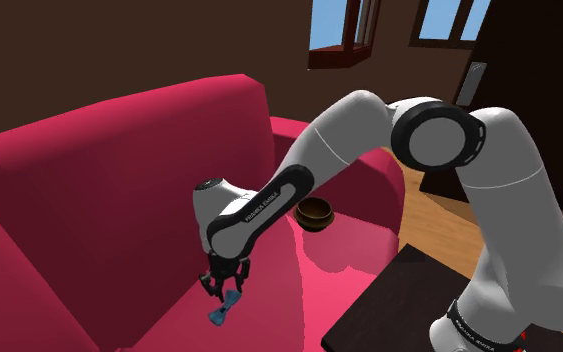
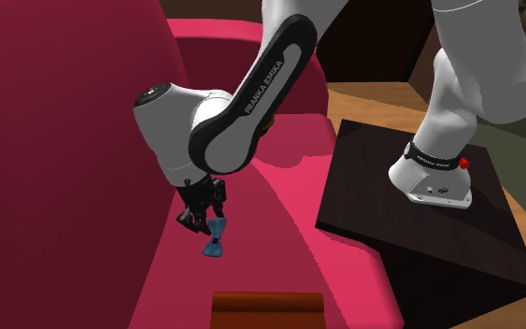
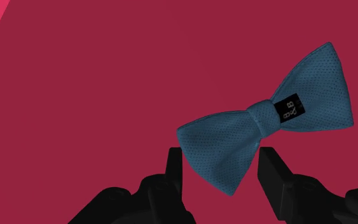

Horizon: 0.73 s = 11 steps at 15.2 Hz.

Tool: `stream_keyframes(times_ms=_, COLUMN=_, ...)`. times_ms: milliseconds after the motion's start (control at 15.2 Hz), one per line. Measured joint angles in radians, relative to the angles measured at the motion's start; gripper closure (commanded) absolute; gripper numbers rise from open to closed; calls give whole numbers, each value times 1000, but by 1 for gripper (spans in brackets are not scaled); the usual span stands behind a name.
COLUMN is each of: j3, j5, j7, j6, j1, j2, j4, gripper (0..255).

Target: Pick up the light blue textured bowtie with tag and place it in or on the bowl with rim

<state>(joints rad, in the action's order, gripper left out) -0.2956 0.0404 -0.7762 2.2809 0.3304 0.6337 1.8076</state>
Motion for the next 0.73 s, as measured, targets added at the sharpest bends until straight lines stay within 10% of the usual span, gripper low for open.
stream_keyframes(times_ms=726, j3=-19, j5=-24, j7=3, j6=-104, j1=-16, j2=-99, j4=-7, gripper=255)
